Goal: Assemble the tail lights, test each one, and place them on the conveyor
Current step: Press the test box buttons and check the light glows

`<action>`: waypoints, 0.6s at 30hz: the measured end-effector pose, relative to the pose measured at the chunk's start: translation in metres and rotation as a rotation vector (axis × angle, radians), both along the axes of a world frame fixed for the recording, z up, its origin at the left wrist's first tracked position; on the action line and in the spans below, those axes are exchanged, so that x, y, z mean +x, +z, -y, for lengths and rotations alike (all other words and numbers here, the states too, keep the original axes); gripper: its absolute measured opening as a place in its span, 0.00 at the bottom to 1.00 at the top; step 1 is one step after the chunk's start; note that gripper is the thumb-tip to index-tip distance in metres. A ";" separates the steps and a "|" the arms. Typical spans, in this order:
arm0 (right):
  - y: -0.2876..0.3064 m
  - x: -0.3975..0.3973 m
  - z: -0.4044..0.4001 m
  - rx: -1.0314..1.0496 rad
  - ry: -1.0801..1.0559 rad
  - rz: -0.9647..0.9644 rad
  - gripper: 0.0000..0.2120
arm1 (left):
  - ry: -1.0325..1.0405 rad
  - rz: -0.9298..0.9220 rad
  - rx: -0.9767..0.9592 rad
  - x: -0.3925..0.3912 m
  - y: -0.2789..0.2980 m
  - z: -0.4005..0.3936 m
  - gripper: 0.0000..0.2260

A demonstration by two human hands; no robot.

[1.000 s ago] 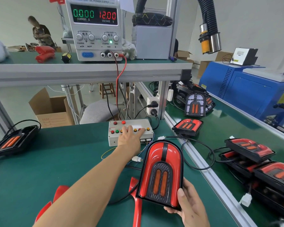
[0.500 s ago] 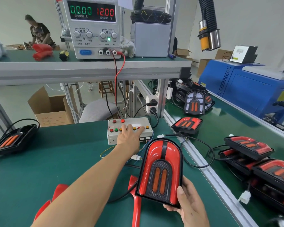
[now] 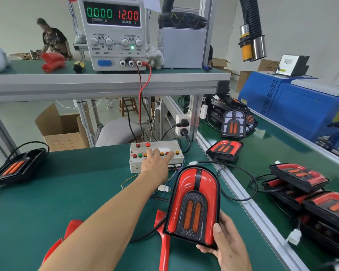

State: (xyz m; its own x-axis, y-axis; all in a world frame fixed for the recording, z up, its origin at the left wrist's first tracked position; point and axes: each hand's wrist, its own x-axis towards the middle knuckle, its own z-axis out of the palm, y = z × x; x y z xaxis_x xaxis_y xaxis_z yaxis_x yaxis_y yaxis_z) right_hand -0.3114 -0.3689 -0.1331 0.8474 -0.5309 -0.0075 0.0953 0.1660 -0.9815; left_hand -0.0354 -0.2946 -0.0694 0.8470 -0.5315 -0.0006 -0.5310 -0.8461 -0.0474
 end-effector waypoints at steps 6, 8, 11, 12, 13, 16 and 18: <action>-0.001 0.000 0.001 0.013 0.006 -0.002 0.23 | 0.003 -0.024 0.011 0.000 0.002 -0.001 0.39; 0.000 -0.001 0.001 0.019 0.011 0.003 0.23 | 0.003 -0.023 0.012 -0.002 0.002 -0.002 0.40; 0.001 -0.001 0.001 0.024 0.016 0.006 0.23 | -0.003 0.006 0.000 -0.004 0.000 -0.004 0.41; 0.002 -0.001 0.000 0.023 0.017 0.005 0.22 | -0.006 0.008 -0.003 -0.005 0.000 -0.004 0.41; 0.002 -0.001 0.000 0.020 0.016 0.006 0.22 | -0.008 0.003 -0.003 -0.005 0.000 -0.004 0.40; 0.002 -0.002 -0.002 0.002 0.005 0.007 0.22 | -0.007 -0.031 -0.011 -0.004 0.004 -0.003 0.38; 0.002 -0.002 -0.002 -0.007 0.004 0.002 0.22 | 0.004 -0.045 -0.017 -0.005 0.005 -0.002 0.36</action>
